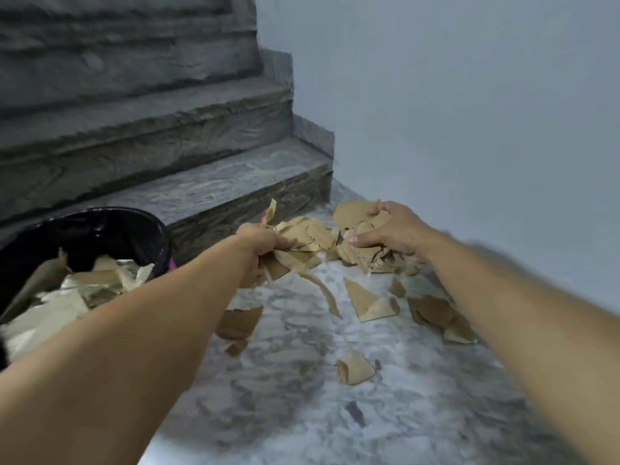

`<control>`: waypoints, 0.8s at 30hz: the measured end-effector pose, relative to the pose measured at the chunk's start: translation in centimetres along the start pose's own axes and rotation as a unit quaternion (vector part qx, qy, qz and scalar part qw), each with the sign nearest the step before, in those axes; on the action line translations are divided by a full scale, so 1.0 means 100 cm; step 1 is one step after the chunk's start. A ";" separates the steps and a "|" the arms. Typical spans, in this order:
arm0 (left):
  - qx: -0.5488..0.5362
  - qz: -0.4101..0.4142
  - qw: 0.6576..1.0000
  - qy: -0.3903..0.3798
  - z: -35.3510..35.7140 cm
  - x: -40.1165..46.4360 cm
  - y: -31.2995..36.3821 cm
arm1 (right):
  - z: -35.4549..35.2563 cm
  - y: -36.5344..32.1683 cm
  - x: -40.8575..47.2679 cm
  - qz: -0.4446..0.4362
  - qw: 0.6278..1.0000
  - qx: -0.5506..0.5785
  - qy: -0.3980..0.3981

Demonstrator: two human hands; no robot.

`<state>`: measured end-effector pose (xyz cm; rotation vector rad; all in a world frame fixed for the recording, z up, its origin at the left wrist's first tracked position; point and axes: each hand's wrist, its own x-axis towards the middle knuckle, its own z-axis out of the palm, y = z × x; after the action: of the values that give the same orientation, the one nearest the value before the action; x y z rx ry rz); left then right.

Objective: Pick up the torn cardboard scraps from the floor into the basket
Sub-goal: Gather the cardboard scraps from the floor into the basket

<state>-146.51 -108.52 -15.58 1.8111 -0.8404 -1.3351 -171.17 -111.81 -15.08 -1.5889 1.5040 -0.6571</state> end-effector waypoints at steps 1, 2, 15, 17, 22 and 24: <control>0.007 0.008 1.000 0.011 -0.015 -0.007 0.010 | 0.005 -0.016 0.000 -0.014 1.000 -0.005 -0.005; 0.006 0.019 0.999 0.026 -0.033 -0.015 0.020 | 0.012 -0.036 0.000 -0.030 0.999 -0.006 -0.011; 0.007 -0.003 0.970 0.245 -0.295 -0.076 0.010 | 0.199 -0.223 -0.011 -0.160 0.974 -0.018 -0.159; 0.010 -0.020 0.961 0.275 -0.321 -0.082 -0.011 | 0.237 -0.236 -0.015 -0.159 0.969 -0.014 -0.190; -0.001 -0.042 0.950 0.311 -0.351 -0.083 -0.065 | 0.313 -0.236 -0.022 -0.187 0.958 -0.065 -0.210; 0.013 -0.040 0.953 0.301 -0.350 -0.080 -0.077 | 0.328 -0.232 -0.021 -0.217 0.942 -0.153 -0.204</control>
<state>-114.12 -91.81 -11.12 2.1216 -0.4530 -0.7351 -131.75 -104.30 -12.22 -2.1724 0.9867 -0.2996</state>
